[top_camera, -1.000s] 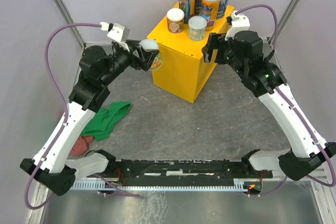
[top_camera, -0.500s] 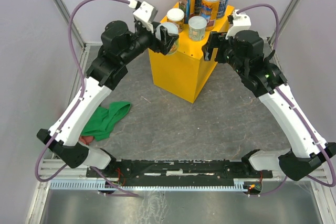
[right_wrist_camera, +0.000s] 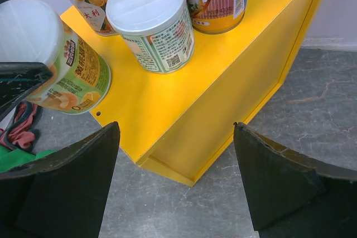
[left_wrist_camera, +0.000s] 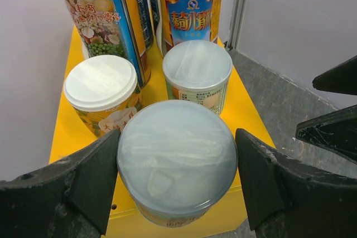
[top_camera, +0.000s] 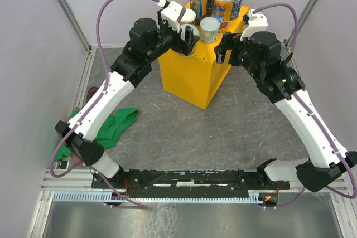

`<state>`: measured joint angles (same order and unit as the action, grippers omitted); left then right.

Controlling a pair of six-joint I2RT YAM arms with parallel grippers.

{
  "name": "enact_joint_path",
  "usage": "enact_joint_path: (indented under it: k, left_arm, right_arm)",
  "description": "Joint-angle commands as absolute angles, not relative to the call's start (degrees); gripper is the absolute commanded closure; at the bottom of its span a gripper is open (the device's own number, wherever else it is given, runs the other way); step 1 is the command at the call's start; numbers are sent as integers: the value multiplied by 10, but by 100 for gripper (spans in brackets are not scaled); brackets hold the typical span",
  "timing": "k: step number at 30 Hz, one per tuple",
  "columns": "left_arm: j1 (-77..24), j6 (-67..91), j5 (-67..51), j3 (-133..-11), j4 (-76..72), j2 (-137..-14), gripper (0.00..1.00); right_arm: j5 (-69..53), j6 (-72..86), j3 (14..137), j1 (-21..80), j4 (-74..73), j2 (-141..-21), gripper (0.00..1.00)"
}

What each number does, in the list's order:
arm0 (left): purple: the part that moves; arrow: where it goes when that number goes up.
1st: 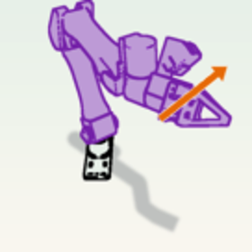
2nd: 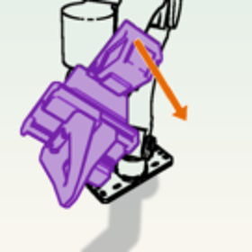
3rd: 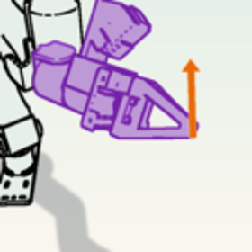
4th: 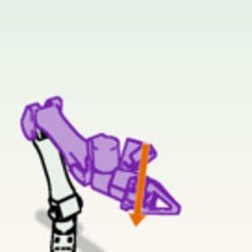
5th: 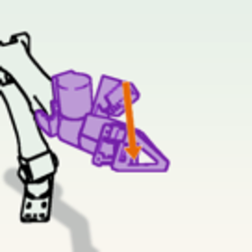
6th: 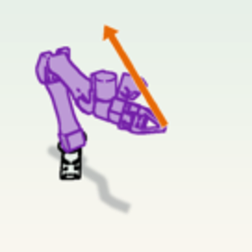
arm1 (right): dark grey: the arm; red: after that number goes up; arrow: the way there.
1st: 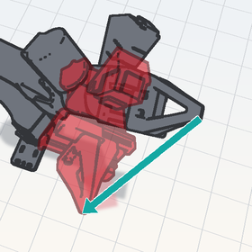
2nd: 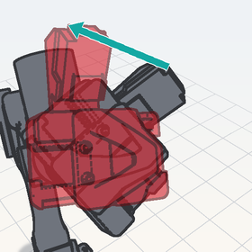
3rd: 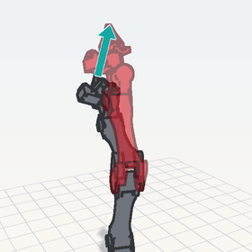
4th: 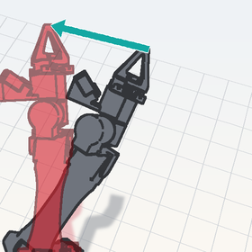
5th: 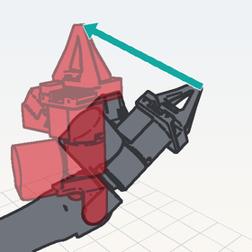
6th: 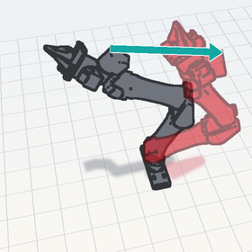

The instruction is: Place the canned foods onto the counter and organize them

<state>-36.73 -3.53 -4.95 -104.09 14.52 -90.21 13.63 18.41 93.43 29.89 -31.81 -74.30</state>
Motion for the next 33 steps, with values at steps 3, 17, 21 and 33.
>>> enact_joint_path:
  k: [3, 17, 21, 33]
  left_arm:
    - [-371, -72, -37, -1088, 42, -903, 97]
    - [-370, -64, -17, -1089, 16, -928, 97]
    - [-369, -61, -8, -1080, 4, -928, 97]
    - [-361, -23, -7, -1054, -17, -930, 93]
  right_arm:
    - [143, 186, 957, 300, -290, -734, 10]
    - [142, 183, 955, 300, -287, -738, 10]
    - [143, 181, 955, 299, -288, -737, 10]
    - [141, 177, 958, 299, -288, -741, 9]
